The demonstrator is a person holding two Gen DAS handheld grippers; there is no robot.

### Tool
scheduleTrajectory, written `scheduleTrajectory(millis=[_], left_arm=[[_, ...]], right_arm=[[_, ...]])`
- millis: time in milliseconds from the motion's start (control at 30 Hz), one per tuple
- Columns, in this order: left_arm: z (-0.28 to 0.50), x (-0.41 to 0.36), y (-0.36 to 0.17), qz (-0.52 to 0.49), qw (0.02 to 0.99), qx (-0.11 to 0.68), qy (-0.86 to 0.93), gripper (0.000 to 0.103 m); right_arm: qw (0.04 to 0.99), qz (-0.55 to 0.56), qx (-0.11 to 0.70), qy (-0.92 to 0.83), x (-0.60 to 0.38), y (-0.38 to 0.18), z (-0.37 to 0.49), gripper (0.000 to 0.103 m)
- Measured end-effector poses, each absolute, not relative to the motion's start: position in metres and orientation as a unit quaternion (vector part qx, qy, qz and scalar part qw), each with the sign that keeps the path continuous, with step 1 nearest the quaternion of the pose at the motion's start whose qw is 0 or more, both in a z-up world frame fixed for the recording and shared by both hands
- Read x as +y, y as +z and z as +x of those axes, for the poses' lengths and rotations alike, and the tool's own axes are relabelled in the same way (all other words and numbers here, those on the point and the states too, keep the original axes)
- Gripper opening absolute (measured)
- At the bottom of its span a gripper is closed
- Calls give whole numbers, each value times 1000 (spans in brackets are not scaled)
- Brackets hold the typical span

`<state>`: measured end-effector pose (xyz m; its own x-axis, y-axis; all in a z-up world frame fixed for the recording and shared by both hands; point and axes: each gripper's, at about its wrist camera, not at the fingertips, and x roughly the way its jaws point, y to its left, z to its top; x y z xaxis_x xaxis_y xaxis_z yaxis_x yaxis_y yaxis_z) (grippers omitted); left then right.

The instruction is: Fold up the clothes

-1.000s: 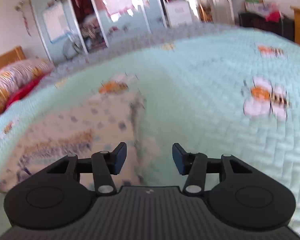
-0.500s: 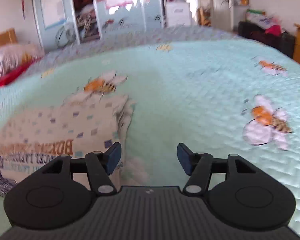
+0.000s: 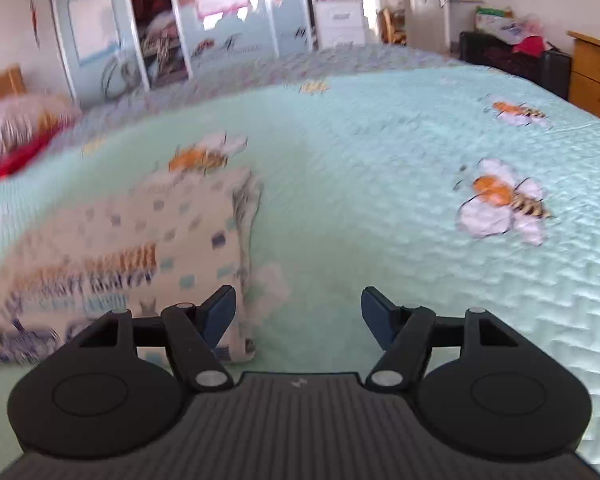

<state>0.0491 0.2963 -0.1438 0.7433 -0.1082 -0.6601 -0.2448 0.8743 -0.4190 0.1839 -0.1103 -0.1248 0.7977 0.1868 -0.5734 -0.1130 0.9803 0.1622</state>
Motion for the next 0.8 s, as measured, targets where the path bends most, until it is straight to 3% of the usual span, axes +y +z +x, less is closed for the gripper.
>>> scheduleTrajectory(millis=[133,200,400,500,567,667,800], left_arm=[[54,287,-155,-338,873,350,18,52],[55,277,-152,-344,871,350,11,52],[63,248,-119,-254,912,322,-18,56],[93,242,-135,-216,911,351,-20,57],[100,244,-154,-203,899,387,-6,48],[90,243,-144,-189,911,367,-16,49],[90,237,-120,-159,931,327,-27,54]], right_arm=[[947,61,284,139,-88,-111,162,80],[937,61,299,169,-67,-118,161,80],[928,21,309,207,-14,-124,164,80],[926,-4,323,194,0,-135,178,80],[917,-21,353,185,4,-148,185,80],[916,-84,339,197,-4,-157,160,81],[918,-67,337,196,-24,-145,137,81]])
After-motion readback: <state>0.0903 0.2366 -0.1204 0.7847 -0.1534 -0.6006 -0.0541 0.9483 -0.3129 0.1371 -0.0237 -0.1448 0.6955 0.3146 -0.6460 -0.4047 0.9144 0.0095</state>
